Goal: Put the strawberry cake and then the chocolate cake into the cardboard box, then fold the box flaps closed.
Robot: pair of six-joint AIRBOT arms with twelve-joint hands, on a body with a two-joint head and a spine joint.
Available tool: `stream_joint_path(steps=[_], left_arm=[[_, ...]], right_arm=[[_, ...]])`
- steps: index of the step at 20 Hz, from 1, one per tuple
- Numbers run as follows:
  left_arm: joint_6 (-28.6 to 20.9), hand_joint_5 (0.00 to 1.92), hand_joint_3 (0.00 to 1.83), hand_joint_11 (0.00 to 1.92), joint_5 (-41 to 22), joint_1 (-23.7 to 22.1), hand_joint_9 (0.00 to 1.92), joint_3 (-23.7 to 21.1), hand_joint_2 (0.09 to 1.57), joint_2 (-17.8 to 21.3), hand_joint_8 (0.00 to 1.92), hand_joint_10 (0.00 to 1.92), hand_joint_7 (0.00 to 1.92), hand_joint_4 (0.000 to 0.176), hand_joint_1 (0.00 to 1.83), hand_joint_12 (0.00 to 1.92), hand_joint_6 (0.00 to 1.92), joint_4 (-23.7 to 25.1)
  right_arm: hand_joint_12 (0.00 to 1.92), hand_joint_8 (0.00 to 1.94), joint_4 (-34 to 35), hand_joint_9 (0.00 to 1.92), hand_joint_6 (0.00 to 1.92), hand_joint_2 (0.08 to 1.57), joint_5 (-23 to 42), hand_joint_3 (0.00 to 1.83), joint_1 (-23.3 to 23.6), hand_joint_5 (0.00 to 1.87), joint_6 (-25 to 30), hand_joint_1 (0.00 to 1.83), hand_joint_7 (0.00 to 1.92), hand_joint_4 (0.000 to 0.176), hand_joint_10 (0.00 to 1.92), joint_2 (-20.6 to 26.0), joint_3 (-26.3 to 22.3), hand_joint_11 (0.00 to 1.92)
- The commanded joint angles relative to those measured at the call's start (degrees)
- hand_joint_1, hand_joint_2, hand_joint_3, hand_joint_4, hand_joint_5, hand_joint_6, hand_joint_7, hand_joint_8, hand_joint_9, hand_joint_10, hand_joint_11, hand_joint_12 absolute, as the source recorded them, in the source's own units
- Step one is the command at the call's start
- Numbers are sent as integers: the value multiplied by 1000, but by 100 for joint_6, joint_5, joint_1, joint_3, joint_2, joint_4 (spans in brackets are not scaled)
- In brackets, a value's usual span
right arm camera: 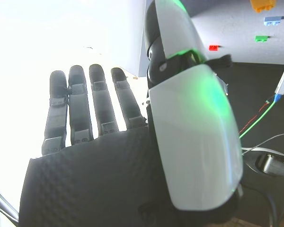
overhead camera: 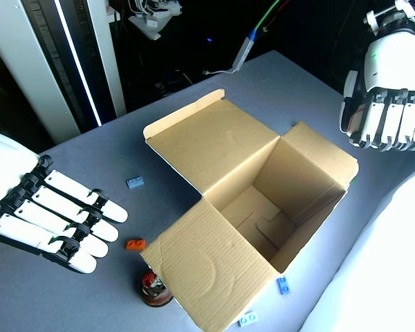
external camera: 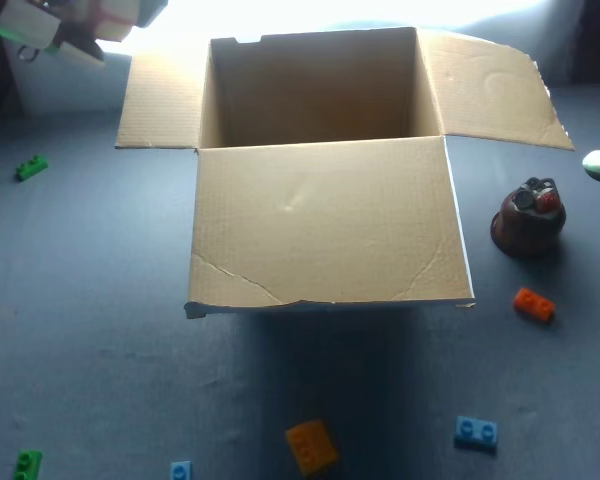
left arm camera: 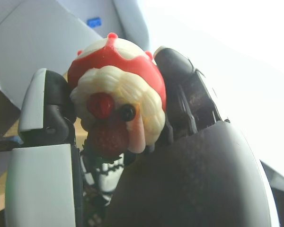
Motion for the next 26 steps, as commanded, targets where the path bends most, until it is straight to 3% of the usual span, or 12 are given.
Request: stream_joint_path(steps=[1,4,7,8,10,12,14,17,19,21,25,26], left_arm=[[-69,560,1,344,-52,-106,523,-15,1355,22,1796,1889,493,0,1281,1921,1463,-262],[-292,577,0,334,-255,-252,562,-86,1340,15,1779,1830,511,0,1291,1921,1426,30],[-454,614,0,331,-505,-363,588,-75,1321,-97,1733,1797,537,0,1301,1921,1368,298],[-510,661,0,338,-586,-383,489,-69,1309,-177,1703,1863,597,0,1165,1921,1387,402],[-626,670,0,315,-719,-393,427,-100,1313,-300,1749,1900,583,0,1135,1921,1373,607],[-703,686,0,331,-819,-396,413,-169,1303,-409,1729,1895,604,0,1142,1921,1337,809],[-777,611,6,315,-940,-396,563,-201,1320,-562,1737,1809,540,0,1290,1921,1385,981],[-884,606,2,327,-1082,-399,570,-174,1325,-775,1739,1822,532,0,1296,1921,1382,1158],[-920,569,6,324,-1091,-420,549,-168,1337,-901,1761,1836,523,0,1288,1921,1438,1366],[-936,564,7,307,-1085,-406,527,-124,1348,-1024,1776,1858,499,0,1279,1921,1468,1472],[-934,549,6,341,-1065,-337,530,-12,1361,-1308,1797,1879,462,0,1271,1921,1513,1522],[-934,553,2,342,-1066,-314,541,29,1357,-1384,1786,1872,474,0,1276,1921,1491,1530]], right_arm=[[493,3,52,192,2,1097,590,0,68,72,-25,867,171,6,12,69,13,0],[542,1,52,173,7,1081,599,0,68,102,-29,883,177,21,0,69,13,0],[355,1,52,168,0,1084,604,0,69,93,-32,933,166,23,10,68,13,0],[354,0,53,165,4,1080,604,0,69,102,-31,936,157,20,8,68,14,0],[410,0,53,165,0,1101,603,4,69,93,-31,858,146,23,3,68,14,0],[602,3,53,170,5,1098,603,1,69,114,-32,876,167,14,2,68,14,0],[511,3,53,178,7,1085,603,0,70,100,-35,905,181,8,4,68,14,0],[502,6,53,166,5,1089,608,0,70,115,-40,908,162,0,3,67,14,0],[509,7,53,188,11,1075,611,0,70,149,-42,901,182,8,9,58,15,0],[582,0,53,191,2,1095,611,4,69,142,-43,879,172,5,5,50,15,0],[510,3,53,179,1,1088,611,0,69,98,-48,899,166,2,3,47,15,0],[549,4,53,202,4,1092,612,1,69,112,-51,878,180,9,8,46,16,0]])
